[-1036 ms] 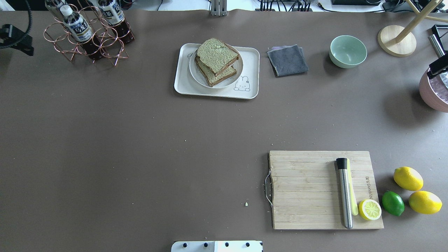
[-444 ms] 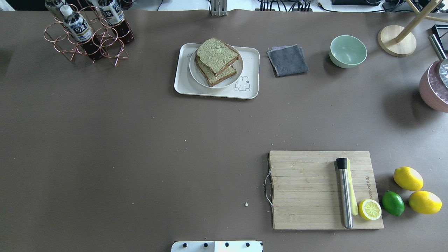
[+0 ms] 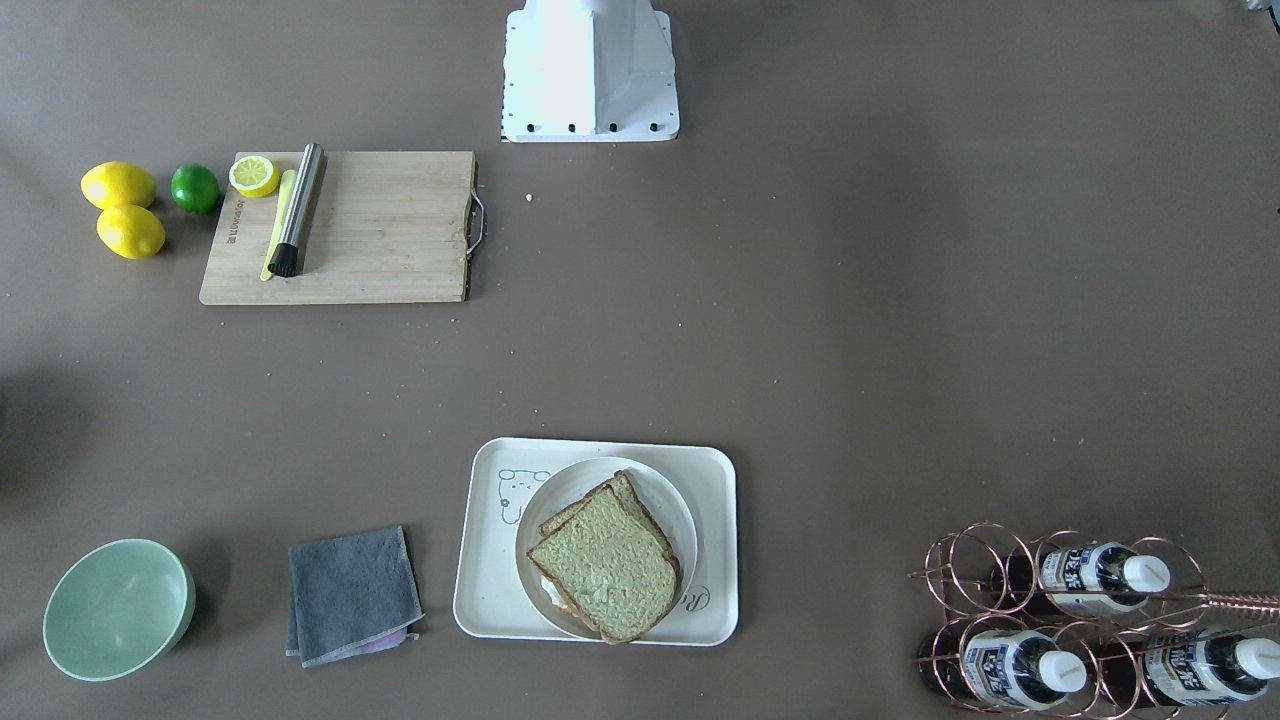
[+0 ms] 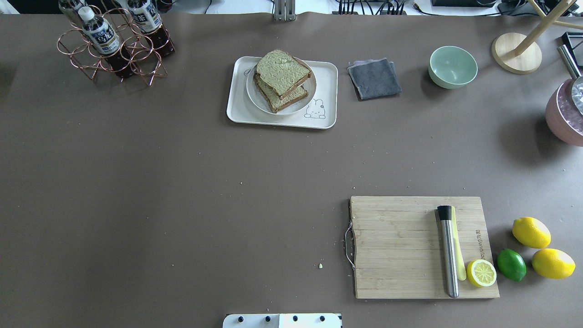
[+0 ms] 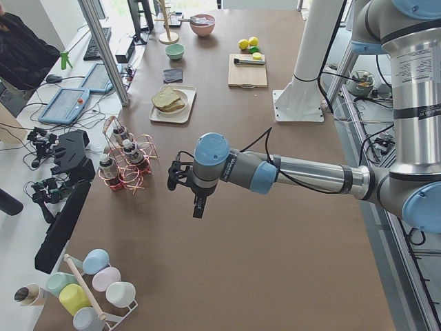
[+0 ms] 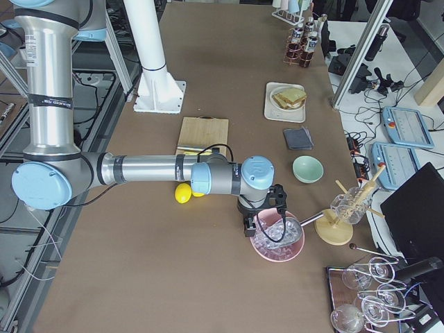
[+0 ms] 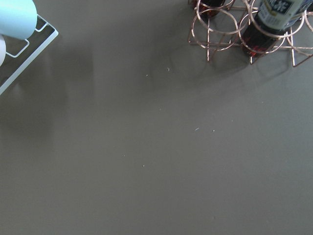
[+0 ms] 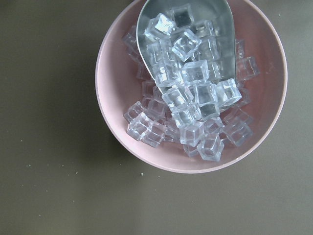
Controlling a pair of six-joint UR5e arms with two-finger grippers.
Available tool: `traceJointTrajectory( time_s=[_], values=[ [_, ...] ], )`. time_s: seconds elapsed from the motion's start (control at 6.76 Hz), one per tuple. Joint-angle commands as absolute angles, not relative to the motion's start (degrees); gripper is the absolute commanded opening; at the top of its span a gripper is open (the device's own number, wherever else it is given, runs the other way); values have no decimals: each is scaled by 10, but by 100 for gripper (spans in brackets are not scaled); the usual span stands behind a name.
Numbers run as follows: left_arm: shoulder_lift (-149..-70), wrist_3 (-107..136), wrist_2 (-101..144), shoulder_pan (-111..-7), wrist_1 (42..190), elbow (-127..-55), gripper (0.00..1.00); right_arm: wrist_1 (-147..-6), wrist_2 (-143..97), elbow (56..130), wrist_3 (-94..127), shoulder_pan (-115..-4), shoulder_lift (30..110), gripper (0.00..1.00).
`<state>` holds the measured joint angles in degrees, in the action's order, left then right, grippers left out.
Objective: Make sandwich and place on tray
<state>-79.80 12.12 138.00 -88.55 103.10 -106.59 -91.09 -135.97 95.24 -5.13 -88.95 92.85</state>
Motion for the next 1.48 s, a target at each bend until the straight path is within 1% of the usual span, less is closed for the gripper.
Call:
traceJointTrajectory(
  time_s=[0.0,0.44,1.04,1.33],
  values=[
    [-794,120,1389,-895,1040,-1048,99,-896,-1361,947,-54,-897,933,100],
    [-802,119,1383,-895,1041,-1033,99,-854,-1347,936,-52,-898,940,100],
    [-803,116,1382,-895,1046,-1018,99,-854,-1364,945,-31,-898,919,100],
    [-804,117,1382,-895,1047,-1019,99,-857,-1364,945,-30,-898,897,100]
  ],
)
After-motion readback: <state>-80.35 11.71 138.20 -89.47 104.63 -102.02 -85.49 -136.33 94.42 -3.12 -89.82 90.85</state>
